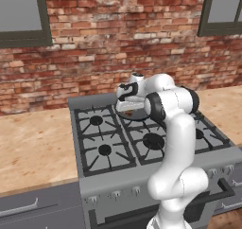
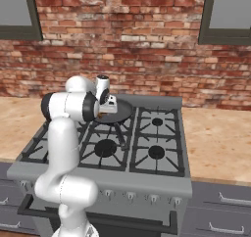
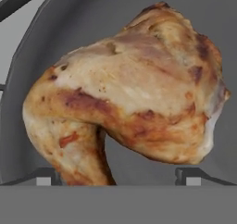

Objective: Take the chicken drumsticks from the pan and place one on each plate on the dining counter.

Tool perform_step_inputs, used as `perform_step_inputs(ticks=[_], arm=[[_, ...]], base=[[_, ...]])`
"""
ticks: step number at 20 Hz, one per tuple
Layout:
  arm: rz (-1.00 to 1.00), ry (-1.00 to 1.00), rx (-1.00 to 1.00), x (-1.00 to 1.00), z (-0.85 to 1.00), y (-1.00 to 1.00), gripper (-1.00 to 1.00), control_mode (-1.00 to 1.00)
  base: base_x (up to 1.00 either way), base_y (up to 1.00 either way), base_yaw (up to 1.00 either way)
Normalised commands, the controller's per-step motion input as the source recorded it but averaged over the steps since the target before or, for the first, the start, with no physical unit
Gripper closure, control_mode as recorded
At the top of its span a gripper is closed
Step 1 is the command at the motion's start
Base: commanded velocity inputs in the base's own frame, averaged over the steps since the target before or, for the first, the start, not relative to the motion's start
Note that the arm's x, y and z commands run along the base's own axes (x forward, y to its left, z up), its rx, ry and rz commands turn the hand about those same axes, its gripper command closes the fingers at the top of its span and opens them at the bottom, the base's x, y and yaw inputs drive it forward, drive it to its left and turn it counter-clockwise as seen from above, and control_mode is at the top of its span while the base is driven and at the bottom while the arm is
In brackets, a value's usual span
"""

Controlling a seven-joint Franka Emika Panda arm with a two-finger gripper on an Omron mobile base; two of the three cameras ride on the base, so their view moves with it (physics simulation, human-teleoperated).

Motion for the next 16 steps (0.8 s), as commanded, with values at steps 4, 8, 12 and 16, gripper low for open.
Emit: perform_step_inputs(ticks=[4, 8, 12, 16], arm=[[0.00, 0.00, 0.00, 0.00, -0.13, 0.00, -1.00, -1.00], [0.00, 0.00, 0.00, 0.00, -0.12, 0.00, 1.00, -1.00], [0.00, 0.00, 0.00, 0.00, -0.01, 0.00, 1.00, -1.00], [0.00, 0.00, 0.02, 0.00, 0.00, -0.03, 1.00, -1.00]], base=[[0.00, 0.00, 0.00], [0.00, 0.00, 0.00], [0.00, 0.00, 0.00], [0.00, 0.00, 0.00]])
